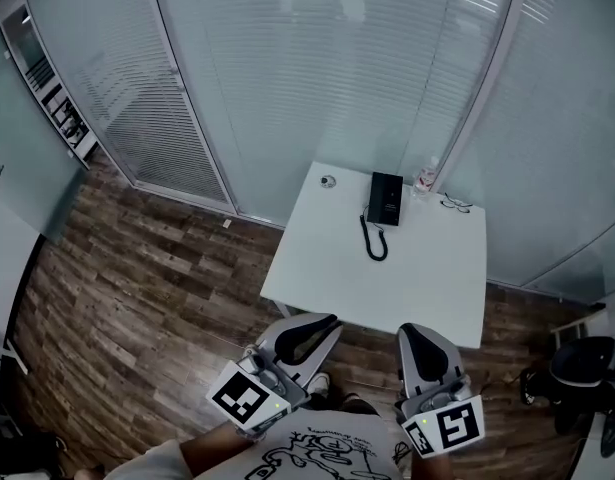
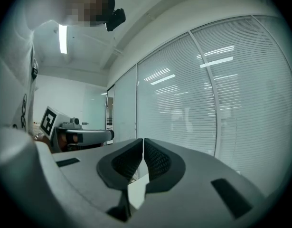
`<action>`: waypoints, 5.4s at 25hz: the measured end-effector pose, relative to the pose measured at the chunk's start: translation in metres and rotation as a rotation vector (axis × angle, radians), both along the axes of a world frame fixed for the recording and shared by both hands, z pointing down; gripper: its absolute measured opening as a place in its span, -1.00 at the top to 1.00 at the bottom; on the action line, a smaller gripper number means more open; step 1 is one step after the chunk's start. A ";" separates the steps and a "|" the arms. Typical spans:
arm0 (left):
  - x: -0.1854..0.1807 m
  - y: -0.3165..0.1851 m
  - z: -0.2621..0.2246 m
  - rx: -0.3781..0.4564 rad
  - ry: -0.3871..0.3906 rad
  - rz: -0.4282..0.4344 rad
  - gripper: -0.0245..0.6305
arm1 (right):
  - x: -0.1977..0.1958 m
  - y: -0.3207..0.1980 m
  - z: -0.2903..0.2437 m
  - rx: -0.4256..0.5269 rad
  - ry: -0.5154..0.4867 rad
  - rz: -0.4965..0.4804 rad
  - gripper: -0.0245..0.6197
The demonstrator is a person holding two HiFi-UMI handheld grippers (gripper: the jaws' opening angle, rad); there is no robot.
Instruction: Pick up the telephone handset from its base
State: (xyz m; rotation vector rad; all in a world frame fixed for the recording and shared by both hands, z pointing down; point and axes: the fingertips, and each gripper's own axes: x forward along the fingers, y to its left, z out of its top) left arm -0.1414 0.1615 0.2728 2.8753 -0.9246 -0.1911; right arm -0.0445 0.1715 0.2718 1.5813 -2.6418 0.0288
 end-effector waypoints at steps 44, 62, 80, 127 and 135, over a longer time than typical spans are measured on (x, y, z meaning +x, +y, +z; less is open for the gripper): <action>0.183 -0.192 0.000 0.004 -0.010 -0.029 0.84 | 0.189 -0.196 0.003 0.011 -0.025 -0.014 0.90; 0.183 -0.243 0.004 -0.025 -0.034 -0.052 0.84 | 0.182 -0.247 0.006 -0.008 -0.033 -0.047 0.90; 0.163 -0.266 0.026 -0.099 -0.012 -0.020 0.84 | 0.157 -0.270 0.031 -0.072 -0.011 -0.033 0.90; 0.174 -0.409 0.247 -0.381 -0.169 -0.009 0.82 | 0.167 -0.387 0.204 -0.292 0.060 -0.015 0.90; 0.174 -0.431 0.297 -0.454 -0.194 -0.024 0.68 | 0.162 -0.404 0.223 -0.319 0.054 -0.032 0.90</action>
